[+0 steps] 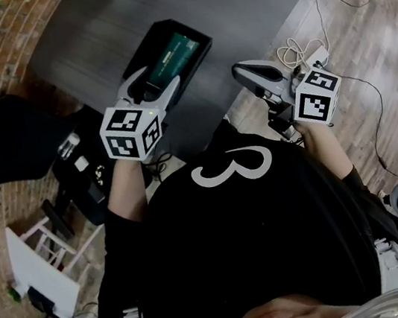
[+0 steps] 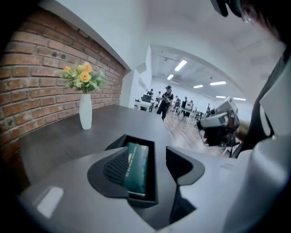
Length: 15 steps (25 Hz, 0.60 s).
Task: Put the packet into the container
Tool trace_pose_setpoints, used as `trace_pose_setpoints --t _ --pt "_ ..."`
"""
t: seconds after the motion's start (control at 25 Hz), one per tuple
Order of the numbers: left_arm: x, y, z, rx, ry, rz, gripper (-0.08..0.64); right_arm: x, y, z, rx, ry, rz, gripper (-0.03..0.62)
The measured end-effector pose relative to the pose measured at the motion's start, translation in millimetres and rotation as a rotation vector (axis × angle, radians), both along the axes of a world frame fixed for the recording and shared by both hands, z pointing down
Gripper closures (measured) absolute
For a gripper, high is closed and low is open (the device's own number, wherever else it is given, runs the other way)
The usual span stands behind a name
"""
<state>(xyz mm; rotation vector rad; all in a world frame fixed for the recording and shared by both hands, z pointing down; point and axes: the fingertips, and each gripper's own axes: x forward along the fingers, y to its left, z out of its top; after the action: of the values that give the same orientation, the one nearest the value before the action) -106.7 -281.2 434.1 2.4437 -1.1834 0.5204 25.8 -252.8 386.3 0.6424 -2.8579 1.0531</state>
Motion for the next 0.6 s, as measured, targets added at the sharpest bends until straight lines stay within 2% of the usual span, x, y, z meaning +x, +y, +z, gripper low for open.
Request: trace_pose_setpoints --t 0.16,0.36,0.48,0.6 --pt "0 24 -42 0.028 0.183 -0.003 0.407 -13 12 -17 0.051 -0.003 -0.036 0.592" --pt "-2 58 -85 0.079 0.311 0.015 0.531 -29 32 -39 0.136 0.006 -0.085 0.592" --pt "3 80 -101 0.050 0.388 0.030 0.549 -40 47 -45 0.157 -0.003 -0.110 0.592" --pt "10 99 -112 0.053 0.399 0.050 0.549 -48 63 -48 0.173 -0.010 -0.124 0.592"
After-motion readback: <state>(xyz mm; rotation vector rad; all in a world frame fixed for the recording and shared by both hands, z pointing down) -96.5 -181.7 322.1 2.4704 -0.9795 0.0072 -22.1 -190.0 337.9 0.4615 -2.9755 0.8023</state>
